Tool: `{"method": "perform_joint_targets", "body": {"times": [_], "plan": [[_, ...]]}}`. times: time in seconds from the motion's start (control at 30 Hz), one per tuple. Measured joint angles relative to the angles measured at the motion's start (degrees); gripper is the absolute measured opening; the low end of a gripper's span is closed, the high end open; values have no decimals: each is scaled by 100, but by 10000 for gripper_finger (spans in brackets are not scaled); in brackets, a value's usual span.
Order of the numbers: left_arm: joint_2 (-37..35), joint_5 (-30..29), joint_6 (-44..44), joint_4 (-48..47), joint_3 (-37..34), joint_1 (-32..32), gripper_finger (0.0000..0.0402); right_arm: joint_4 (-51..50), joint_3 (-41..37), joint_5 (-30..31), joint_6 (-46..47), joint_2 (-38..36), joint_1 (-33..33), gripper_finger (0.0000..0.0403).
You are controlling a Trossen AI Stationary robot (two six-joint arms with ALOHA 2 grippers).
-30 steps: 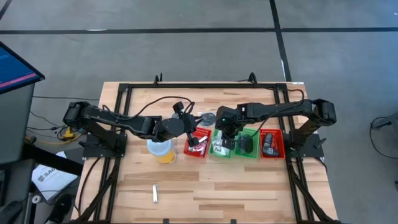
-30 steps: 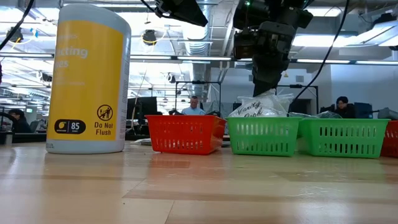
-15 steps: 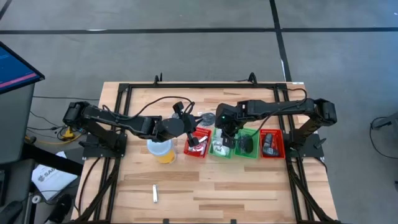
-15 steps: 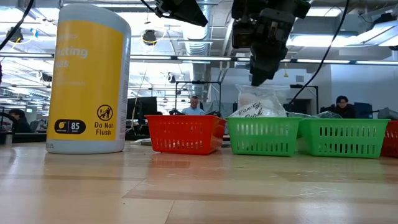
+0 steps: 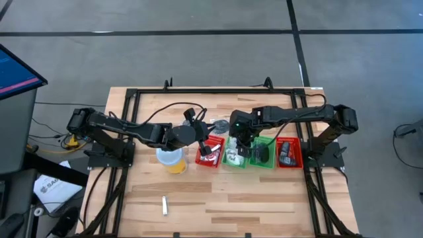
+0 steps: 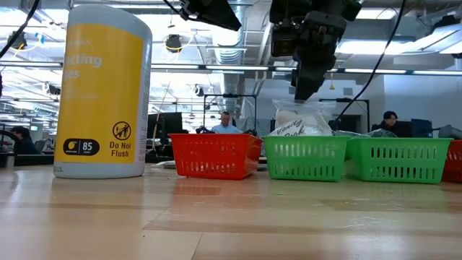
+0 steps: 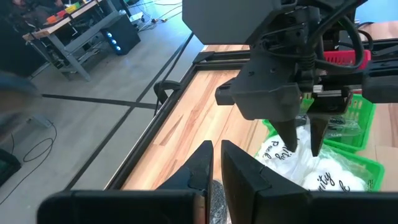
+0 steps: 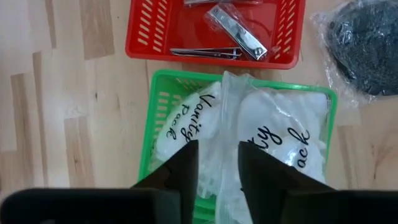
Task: Pick & Place Travel size toiletries
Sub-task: Put the white cotton pack into the left green bin, then put the black hairbrush into the right green bin
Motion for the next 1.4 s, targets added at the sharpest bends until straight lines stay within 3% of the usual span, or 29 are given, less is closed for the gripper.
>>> {"method": "perform_joint_targets", "body": {"times": [0.53,0.87,1.4], "plan": [[0,-1,1,-1,0,0,25,-179,494,11,-570,2,-160,173],[0,-1,0,-1,0,0,25,121,566,342,-755,59,-860,163],[0,0,0,-22,0,0,25,799,562,326,-1363,1261,-1991,143]]}}
